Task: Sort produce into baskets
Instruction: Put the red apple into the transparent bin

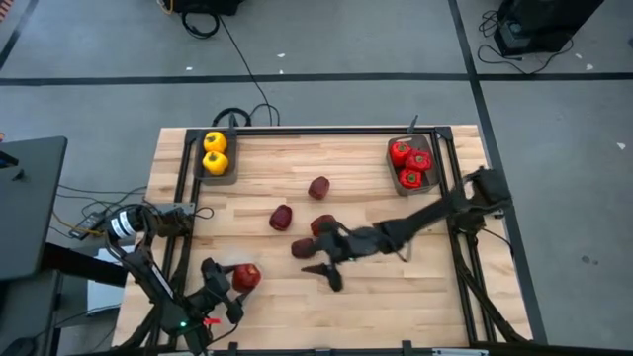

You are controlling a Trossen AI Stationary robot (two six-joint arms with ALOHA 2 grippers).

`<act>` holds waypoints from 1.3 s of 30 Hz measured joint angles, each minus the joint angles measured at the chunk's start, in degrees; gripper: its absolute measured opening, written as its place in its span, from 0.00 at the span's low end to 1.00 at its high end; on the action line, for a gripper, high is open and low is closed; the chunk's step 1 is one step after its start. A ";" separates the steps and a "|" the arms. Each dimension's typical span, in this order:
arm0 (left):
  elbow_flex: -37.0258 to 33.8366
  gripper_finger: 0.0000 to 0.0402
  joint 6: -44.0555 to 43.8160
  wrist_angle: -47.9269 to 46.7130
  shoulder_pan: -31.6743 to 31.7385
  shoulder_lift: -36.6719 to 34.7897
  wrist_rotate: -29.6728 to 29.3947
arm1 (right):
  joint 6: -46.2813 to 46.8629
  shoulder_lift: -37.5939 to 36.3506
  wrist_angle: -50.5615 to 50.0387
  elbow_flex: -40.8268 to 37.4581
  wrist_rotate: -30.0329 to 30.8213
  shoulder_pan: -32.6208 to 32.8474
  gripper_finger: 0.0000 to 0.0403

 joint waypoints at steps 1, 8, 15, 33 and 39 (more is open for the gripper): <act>0.51 0.91 0.59 -1.10 -0.01 0.15 -0.92 | -0.04 1.85 0.31 1.76 -2.43 -1.22 0.60; 2.12 0.89 3.87 -3.96 0.72 0.29 -2.73 | -0.11 14.94 0.76 17.71 -14.01 -5.78 0.46; 2.17 0.89 3.34 -3.46 1.39 0.27 -5.15 | 2.24 25.25 0.39 29.23 -19.48 -7.99 0.46; 2.25 0.89 3.23 -3.19 2.20 0.20 -6.07 | 2.97 30.21 2.54 32.99 -18.70 -9.06 0.41; 2.27 0.89 4.38 -2.98 3.35 0.18 -7.09 | 2.40 30.21 1.80 32.99 -18.49 -9.08 0.40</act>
